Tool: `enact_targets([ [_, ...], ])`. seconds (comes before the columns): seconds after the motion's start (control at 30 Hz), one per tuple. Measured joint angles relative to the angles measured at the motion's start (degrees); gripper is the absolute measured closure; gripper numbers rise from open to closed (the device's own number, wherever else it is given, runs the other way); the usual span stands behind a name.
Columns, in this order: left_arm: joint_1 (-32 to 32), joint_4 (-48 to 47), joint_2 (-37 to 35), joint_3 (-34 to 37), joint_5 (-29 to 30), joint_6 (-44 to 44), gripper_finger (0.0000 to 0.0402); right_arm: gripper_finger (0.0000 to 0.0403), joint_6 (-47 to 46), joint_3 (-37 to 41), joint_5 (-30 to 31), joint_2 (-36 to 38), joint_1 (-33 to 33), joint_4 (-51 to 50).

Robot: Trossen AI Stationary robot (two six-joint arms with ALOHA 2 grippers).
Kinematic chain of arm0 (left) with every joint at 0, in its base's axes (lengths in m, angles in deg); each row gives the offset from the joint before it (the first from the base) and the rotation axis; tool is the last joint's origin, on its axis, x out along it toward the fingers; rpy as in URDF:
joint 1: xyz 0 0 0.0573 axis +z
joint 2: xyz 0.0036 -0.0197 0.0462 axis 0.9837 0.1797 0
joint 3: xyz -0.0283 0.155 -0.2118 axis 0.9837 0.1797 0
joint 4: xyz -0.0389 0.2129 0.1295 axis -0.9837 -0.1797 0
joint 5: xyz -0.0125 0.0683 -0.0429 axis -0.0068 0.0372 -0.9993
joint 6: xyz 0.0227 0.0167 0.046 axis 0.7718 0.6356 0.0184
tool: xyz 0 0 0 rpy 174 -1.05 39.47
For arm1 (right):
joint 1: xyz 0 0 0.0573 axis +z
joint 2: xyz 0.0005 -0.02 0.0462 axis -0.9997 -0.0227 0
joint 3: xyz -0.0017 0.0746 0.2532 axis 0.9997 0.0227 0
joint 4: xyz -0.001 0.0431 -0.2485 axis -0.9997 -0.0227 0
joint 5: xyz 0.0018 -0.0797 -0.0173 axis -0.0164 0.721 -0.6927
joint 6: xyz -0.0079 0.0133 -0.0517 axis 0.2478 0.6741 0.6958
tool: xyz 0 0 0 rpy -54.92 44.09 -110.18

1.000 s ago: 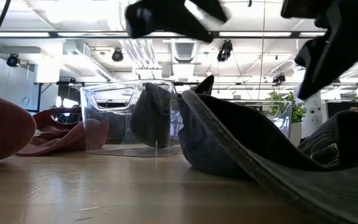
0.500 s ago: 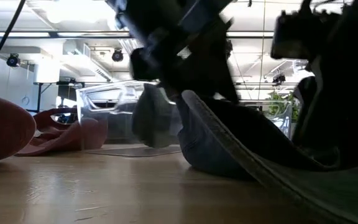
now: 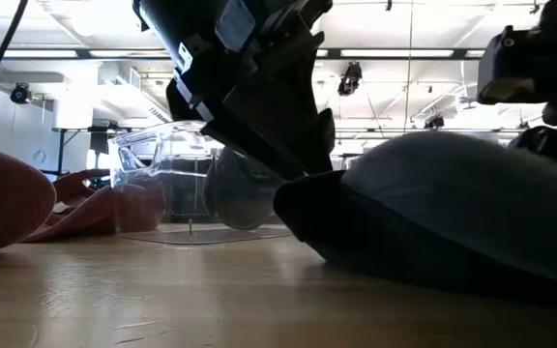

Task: Pick & Place hat
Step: Put the black cap into the left transparent bin

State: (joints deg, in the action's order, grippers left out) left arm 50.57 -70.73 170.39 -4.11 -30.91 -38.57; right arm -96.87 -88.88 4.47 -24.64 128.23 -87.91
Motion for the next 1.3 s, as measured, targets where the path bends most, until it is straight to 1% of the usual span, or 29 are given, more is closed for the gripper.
enact_targets([
  [0.1,0.0,0.37,0.0,-0.72,-0.32,-0.19,0.0235,0.0179,0.54,0.02,0.08,0.66,-0.02,-0.69],
  [0.2,-0.15,0.53,0.02,-3.52,0.67,0.59,0.0235,0.0179,0.69,0.02,0.11,2.25,0.0,-0.73],
  [0.27,-0.17,0.87,0.02,-6.41,1.47,3.11,0.0235,0.0179,0.88,0.02,0.18,3.3,0.0,-0.62],
  [0.37,-0.09,1.13,-0.07,-10.46,4.78,7.18,0.0235,0.0179,2.23,0.04,0.26,4.11,-0.02,-0.54],
  [0.43,0.47,2.92,-0.16,-11.55,5.85,9.25,0.0235,0.0179,3.38,0.04,0.32,4.15,-0.02,-0.52],
  [0.53,1.51,8.83,-0.01,-10.67,3.31,9.87,0.0235,0.0179,5.14,-0.08,1.5,4.75,-0.02,-0.52],
  [0.6,1.9,13.02,1.3,-10.19,1.51,9.52,0.0235,0.0179,6.53,-0.11,2.23,5.73,0.17,-0.46],
  [0.67,1.87,15.27,3.21,-10.22,0.69,9.51,0.0235,0.0179,7.49,-0.12,3.99,7.21,0.24,-1.73],
  [0.77,1.58,15.88,5.82,-10.71,-0.53,9.53,0.0235,0.0179,7.76,-0.2,5.85,9.69,0.26,-5.73],
  [0.9,1.16,16.27,8.51,-11.17,-3.92,9.53,0.0235,0.0179,7.83,0.33,5.97,11.67,0.22,-7.96],
  [1.0,1.01,16.24,10.58,-11.25,-4.59,8.71,0.0235,0.0179,7.81,0.77,5.96,11.72,0.33,-8.13],
  [1.17,0.93,16.29,14.81,-12.29,-9.46,3.61,0.0235,0.0179,7.14,1.14,5.95,10.86,0.33,-7.87],
  [1.3,0.54,15.64,16.98,-13.48,-9.45,2.52,0.0235,0.0179,6.8,1.14,6.01,10.76,0.33,-7.62],
])
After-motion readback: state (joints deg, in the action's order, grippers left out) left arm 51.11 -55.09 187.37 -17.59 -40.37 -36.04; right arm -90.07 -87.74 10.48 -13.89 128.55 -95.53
